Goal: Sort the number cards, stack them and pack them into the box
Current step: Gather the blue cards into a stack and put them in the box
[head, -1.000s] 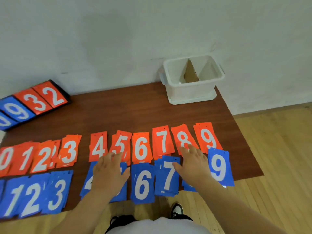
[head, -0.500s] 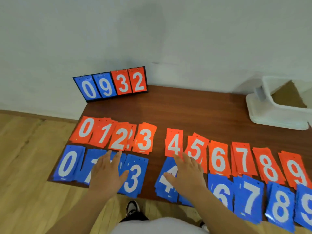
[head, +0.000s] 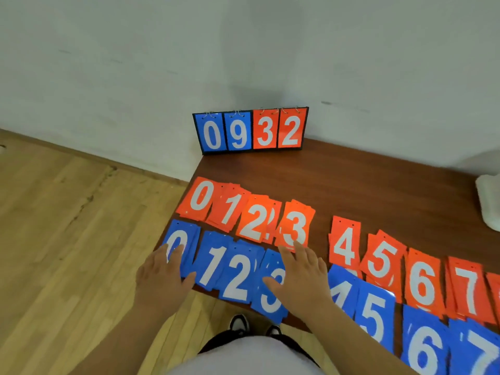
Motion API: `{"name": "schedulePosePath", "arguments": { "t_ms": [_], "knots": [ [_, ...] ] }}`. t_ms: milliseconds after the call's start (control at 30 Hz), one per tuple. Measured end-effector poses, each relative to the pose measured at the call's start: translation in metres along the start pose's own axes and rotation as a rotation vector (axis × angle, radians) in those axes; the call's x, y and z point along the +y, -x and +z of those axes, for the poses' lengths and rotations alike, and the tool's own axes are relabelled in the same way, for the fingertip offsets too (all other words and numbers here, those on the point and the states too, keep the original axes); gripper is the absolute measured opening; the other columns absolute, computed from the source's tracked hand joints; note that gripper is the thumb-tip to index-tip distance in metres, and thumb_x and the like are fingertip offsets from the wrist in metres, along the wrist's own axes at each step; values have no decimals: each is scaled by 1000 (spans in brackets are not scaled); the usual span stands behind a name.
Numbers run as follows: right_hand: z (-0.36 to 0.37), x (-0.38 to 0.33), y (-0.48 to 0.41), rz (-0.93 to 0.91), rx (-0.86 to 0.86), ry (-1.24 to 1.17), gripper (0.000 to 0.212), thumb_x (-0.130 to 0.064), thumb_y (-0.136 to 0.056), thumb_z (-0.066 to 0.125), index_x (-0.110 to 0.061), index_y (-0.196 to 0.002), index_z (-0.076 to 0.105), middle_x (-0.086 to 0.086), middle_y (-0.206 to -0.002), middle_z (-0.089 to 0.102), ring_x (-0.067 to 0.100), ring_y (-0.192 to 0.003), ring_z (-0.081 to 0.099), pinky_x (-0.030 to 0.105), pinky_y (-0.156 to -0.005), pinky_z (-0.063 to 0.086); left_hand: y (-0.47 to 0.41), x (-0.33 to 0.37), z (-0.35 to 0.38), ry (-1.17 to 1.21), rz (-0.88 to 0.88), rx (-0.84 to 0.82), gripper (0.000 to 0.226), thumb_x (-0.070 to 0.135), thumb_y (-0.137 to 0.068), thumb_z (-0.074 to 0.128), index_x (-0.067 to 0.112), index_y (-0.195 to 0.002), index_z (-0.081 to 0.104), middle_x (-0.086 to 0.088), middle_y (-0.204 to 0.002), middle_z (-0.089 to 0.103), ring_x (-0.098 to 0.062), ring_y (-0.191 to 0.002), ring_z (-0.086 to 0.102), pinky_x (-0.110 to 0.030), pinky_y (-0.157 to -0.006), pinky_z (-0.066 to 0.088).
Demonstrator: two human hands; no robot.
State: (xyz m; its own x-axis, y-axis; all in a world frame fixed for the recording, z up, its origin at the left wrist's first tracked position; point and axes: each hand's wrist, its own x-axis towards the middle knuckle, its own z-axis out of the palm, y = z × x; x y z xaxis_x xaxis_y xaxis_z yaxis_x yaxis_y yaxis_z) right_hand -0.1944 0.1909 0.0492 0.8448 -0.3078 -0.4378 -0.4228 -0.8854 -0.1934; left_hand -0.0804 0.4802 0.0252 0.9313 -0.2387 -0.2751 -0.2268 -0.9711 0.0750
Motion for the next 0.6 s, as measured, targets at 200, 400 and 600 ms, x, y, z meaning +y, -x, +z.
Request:
{"name": "schedulePosePath", "arguments": {
  "t_ms": [200,400,600],
  "knots": [
    [7,-40,-30,-128,-37,62,88,-79,-88,38,-31,-159,16,9,-166,12,35,-153,13,54,-122,19,19,-31,-2,-8,-115,14,78,55,-82,72,21,-147,47,-17,-146,49,-39,-133,47,-55,-100,45],
    [4,-96,-44,-182,-50,74,85,-74,-92,40,-31,-160,14,7,-167,7,34,-153,10,50,-123,15,4,-69,-2,87,-143,-52,80,62,-92,54,29,-158,24,-9,-162,26,-32,-148,26,-48,-115,32],
    [20,-166,-72,-186,-75,101,85,-74,-90,45,-32,-159,19,7,-166,14,33,-152,12,51,-124,14,-50,-112,0,206,-18,-169,78,57,-93,57,31,-157,21,-8,-164,20,-30,-149,24,-46,-115,34]
  ]
}}
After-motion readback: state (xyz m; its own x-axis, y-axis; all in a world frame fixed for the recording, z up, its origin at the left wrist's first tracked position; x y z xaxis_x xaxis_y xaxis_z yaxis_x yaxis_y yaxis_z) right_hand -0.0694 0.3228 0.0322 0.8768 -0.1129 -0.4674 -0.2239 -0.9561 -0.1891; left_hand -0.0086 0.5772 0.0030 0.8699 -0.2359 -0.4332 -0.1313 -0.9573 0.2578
